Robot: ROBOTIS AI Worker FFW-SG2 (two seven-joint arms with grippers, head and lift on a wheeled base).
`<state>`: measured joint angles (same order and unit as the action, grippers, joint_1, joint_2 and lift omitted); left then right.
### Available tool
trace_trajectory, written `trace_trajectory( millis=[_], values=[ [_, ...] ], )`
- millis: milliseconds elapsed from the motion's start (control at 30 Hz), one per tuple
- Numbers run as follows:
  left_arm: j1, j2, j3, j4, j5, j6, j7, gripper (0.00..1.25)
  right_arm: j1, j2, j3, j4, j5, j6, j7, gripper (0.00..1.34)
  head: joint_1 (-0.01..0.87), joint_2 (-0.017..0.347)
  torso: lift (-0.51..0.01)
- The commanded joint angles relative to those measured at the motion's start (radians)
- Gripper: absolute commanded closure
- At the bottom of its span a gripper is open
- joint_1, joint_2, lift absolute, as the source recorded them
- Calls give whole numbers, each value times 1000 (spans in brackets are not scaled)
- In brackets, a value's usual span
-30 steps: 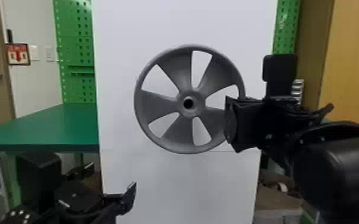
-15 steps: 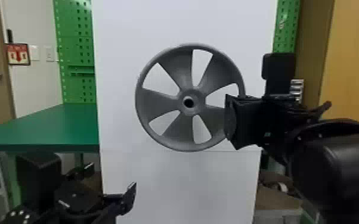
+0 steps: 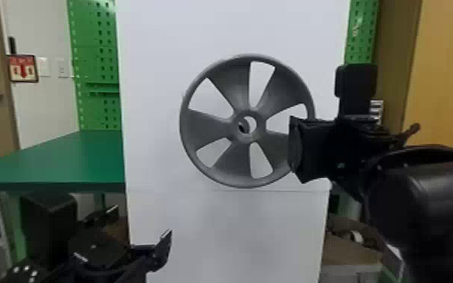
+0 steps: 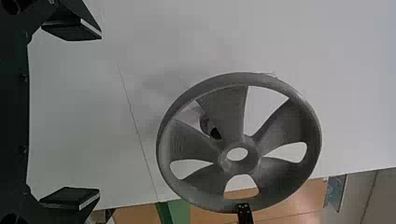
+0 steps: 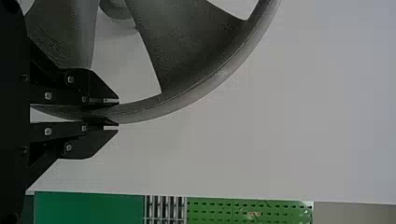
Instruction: Hold the wheel and insert it
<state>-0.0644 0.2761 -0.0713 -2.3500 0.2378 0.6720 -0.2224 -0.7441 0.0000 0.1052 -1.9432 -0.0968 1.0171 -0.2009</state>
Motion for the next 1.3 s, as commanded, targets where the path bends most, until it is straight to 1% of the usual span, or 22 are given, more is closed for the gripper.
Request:
trace_trajectory(
  millis=[0,367,833,1267],
  values=[
    [-2,0,-1,0,0,0,0,101,-6,1,-2,12,2,-5,0,1219,210,9,-442],
    [-5,0,-1,0,0,0,0,101,-20,1,5,52,0,-26,0,1219,210,9,-442],
    [-6,0,-1,2,-2,0,0,101,-15,1,-2,102,-8,-63,0,1219,210,9,-442],
    [-6,0,-1,2,-2,0,0,101,-40,1,14,155,-6,-88,0,1219,210,9,-442]
  ],
)
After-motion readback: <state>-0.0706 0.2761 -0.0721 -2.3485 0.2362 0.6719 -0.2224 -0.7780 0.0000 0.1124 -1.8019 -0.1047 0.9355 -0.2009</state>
